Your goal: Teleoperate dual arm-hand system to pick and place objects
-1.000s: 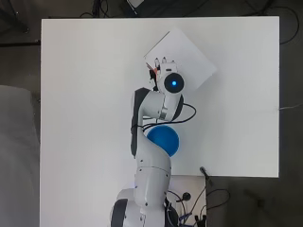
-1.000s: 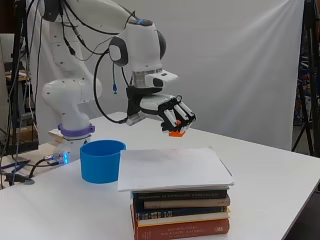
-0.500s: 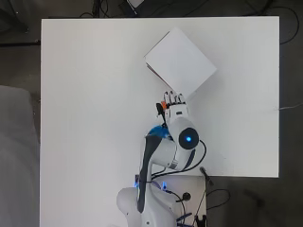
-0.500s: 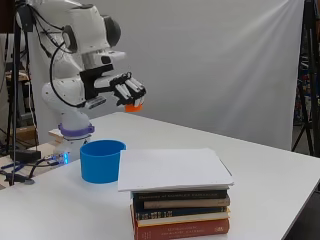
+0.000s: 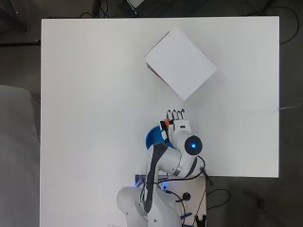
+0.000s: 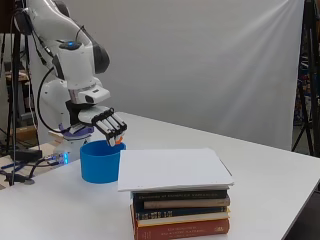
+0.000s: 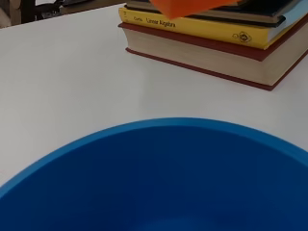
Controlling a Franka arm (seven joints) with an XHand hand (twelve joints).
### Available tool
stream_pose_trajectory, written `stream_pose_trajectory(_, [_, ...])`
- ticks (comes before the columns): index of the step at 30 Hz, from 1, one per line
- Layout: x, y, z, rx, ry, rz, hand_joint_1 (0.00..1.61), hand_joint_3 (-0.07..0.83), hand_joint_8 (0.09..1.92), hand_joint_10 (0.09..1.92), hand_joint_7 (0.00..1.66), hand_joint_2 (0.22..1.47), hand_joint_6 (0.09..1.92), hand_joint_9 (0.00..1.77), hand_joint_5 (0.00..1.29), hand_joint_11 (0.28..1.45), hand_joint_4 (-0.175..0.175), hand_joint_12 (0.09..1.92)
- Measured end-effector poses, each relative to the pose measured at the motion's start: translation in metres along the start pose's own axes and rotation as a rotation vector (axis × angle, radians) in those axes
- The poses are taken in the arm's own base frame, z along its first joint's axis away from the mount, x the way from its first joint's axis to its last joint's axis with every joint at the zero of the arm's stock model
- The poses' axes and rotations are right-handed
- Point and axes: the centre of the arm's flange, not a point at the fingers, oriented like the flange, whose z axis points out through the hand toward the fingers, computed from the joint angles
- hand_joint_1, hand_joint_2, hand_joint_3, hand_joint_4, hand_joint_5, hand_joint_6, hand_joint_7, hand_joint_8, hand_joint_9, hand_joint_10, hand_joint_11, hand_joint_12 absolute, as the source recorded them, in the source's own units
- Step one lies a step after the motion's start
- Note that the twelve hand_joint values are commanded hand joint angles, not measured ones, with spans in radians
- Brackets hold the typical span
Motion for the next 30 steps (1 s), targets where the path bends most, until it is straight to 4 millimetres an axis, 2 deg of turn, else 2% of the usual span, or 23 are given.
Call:
stream_pose_trajectory(2, [-0.003, -0.007, 0.003, 0.003, 0.003, -0.015, 1.09, 0.001, 1.43, 1.55, 0.7, 1.29, 1.54, 0.74, 0.64, 0.56, 0.053, 0.95])
stream_pose_trajectory(6, [-0.012, -0.022, 0.002, 0.006, 0.011, -0.034, 1.1, 0.0, 1.44, 1.62, 0.72, 1.28, 1.47, 0.77, 0.67, 0.54, 0.055, 1.2])
stream_pose_trajectory(10, [-0.025, -0.04, 0.002, 0.011, 0.005, -0.036, 1.11, -0.001, 1.38, 1.55, 0.74, 1.27, 1.47, 0.79, 0.68, 0.53, 0.057, 1.16])
stream_pose_trajectory(11, [-0.028, -0.046, 0.002, 0.015, 0.001, -0.033, 0.99, -0.005, 1.03, 1.19, 0.67, 1.25, 1.11, 0.75, 0.6, 0.54, 0.073, 0.87])
stream_pose_trajectory(12, [-0.029, -0.051, 0.002, 0.022, -0.008, -0.029, 0.76, -0.017, 0.6, 0.76, 0.42, 1.12, 0.65, 0.53, 0.37, 0.5, 0.067, 0.54])
stream_pose_trajectory(13, [-0.03, -0.056, 0.003, 0.032, -0.018, -0.024, 0.55, -0.023, 0.31, 0.42, 0.23, 0.99, 0.34, 0.31, 0.2, 0.44, 0.052, 0.3])
stream_pose_trajectory(14, [-0.029, -0.058, 0.002, 0.042, -0.026, -0.014, 0.41, -0.018, 0.16, 0.22, 0.11, 0.92, 0.17, 0.16, 0.1, 0.4, 0.031, 0.16])
stream_pose_trajectory(15, [-0.027, -0.058, 0.0, 0.053, -0.033, 0.003, 0.31, -0.009, 0.09, 0.12, 0.05, 0.89, 0.09, 0.09, 0.05, 0.39, 0.016, 0.09])
stream_pose_trajectory(17, [-0.023, -0.054, 0.0, 0.092, -0.067, 0.055, 0.19, -0.003, 0.09, 0.09, 0.01, 0.86, 0.09, 0.08, 0.01, 0.39, 0.008, 0.09])
stream_pose_trajectory(21, [-0.009, -0.043, 0.01, 0.168, -0.136, 0.101, 0.2, 0.004, 0.09, 0.09, 0.09, 0.89, 0.09, 0.22, 0.05, 0.42, 0.016, 0.09])
stream_pose_trajectory(22, [-0.003, -0.039, 0.007, 0.169, -0.142, 0.101, 0.21, 0.003, 0.09, 0.09, 0.12, 0.9, 0.09, 0.26, 0.07, 0.42, 0.018, 0.09])
stream_pose_trajectory(24, [0.013, -0.029, -0.014, 0.132, -0.135, 0.094, 0.21, 0.002, 0.09, 0.09, 0.16, 0.91, 0.09, 0.3, 0.12, 0.43, 0.026, 0.09])
stream_pose_trajectory(27, [0.044, -0.015, -0.063, 0.041, -0.11, 0.091, 0.22, 0.002, 0.09, 0.09, 0.23, 0.92, 0.09, 0.34, 0.17, 0.44, 0.036, 0.09])
stream_pose_trajectory(30, [0.079, -0.01, -0.111, -0.048, -0.103, 0.1, 0.23, 0.003, 0.09, 0.09, 0.29, 0.94, 0.09, 0.41, 0.23, 0.45, 0.039, 0.09])
